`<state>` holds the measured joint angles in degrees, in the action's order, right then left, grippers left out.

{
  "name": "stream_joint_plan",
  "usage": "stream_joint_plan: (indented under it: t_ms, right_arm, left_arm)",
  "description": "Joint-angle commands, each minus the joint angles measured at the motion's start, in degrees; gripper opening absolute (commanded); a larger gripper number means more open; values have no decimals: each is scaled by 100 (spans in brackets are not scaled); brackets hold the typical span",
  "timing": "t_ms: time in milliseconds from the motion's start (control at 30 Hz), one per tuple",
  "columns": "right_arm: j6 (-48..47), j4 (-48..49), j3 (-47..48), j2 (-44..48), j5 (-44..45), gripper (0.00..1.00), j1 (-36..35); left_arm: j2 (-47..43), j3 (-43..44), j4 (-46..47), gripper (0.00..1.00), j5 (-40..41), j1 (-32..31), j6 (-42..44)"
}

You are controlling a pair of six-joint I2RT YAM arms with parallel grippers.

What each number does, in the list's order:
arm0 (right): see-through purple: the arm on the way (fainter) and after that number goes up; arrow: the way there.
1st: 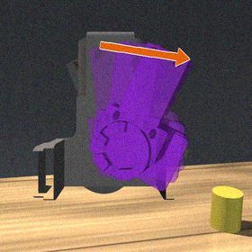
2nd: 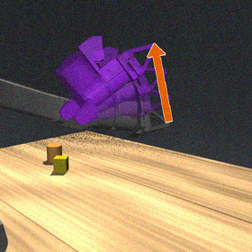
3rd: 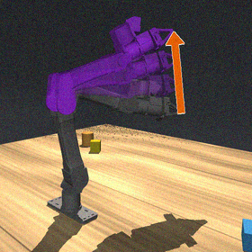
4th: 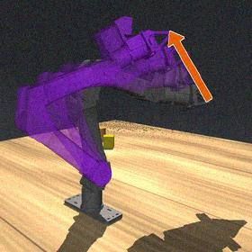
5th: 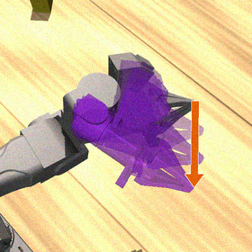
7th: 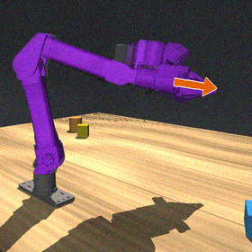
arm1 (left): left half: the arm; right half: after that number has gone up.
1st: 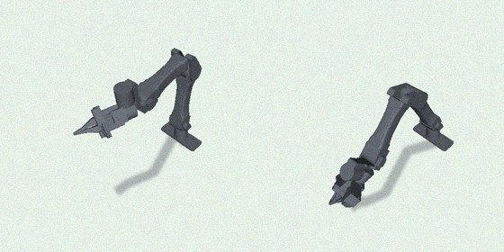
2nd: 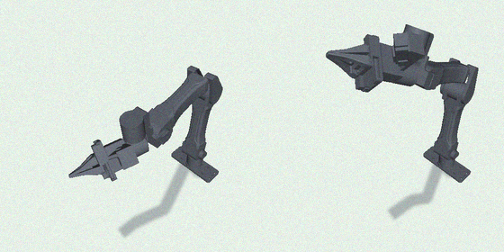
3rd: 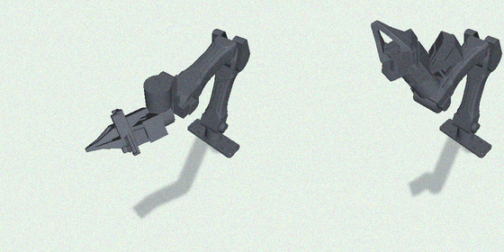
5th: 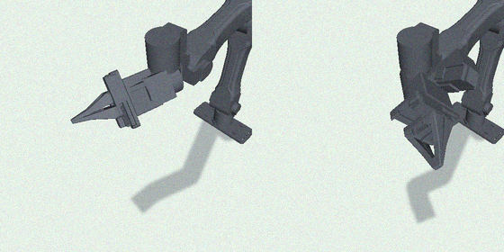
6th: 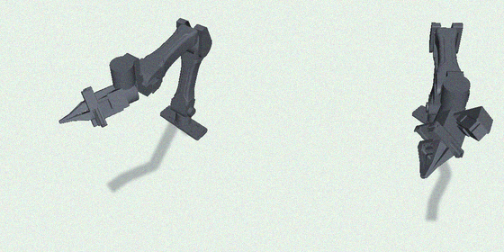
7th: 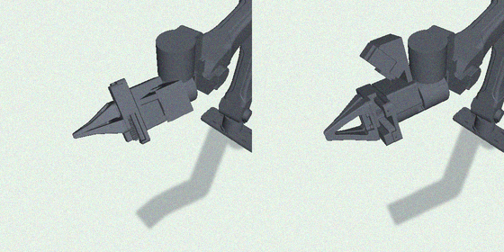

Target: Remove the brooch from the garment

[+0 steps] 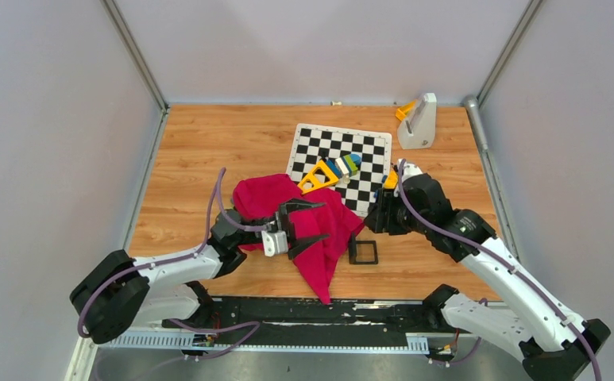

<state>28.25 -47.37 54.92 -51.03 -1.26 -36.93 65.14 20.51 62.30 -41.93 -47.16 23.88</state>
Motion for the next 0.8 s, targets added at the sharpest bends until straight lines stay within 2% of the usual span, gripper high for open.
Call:
stream_joint_plan:
  t_ms: [0, 67, 100, 167, 300, 500, 767]
  right_arm:
    - [683, -165, -337, 281, 774, 21, 23]
    - [960, -251, -504, 265, 979, 20, 20]
    - [1101, -274, -580, 235, 1077, 20, 20]
    - [1288, -309, -598, 116, 1146, 19, 19]
    - [1668, -262, -752, -169, 1284, 18, 19]
    - [1697, 132, -1159, -650, 884, 14, 16]
    - [1696, 841, -1664, -949, 223, 15, 10]
  left_arm:
    - [242, -43, 629, 77, 699, -6, -1528]
    - [323, -100, 641, 81, 954, -6, -2016]
    - [345, -135, 614, 91, 1043, -10, -2163]
    - [438, -176, 605, 99, 987, -11, -2099]
    - [1063, -294, 1230, 100, 848, -13, -2113]
    - [2278, -314, 2523, 100, 707, -13, -2567]
    - [2504, -274, 2616, 100, 788, -13, -2716]
